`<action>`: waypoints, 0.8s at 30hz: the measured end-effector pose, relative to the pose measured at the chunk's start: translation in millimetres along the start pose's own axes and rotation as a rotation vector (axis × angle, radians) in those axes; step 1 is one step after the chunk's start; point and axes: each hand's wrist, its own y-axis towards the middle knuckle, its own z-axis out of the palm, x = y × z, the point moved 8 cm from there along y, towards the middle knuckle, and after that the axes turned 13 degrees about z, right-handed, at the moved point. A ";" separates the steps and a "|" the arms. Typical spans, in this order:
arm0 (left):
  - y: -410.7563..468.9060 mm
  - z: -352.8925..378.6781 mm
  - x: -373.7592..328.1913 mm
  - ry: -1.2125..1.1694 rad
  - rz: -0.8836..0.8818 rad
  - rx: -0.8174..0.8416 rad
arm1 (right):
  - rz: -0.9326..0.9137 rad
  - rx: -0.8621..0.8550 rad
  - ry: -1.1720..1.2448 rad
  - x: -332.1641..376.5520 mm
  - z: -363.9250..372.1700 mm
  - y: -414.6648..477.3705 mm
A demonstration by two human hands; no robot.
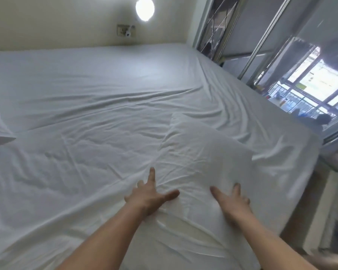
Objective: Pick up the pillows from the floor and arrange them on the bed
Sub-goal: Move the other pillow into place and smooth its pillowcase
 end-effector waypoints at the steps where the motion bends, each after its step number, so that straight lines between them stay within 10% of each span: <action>1: 8.4 2.9 -4.2 0.003 -0.010 -0.050 | -0.025 0.021 0.020 -0.4 11.0 6.0; 11: 72.8 27.7 21.4 0.281 0.011 -0.201 | -0.124 -0.232 0.011 47.3 64.3 43.2; 24: -51.6 -152.4 37.4 -0.400 -0.103 -0.592 | -1.059 -0.176 0.014 261.4 -31.9 -248.9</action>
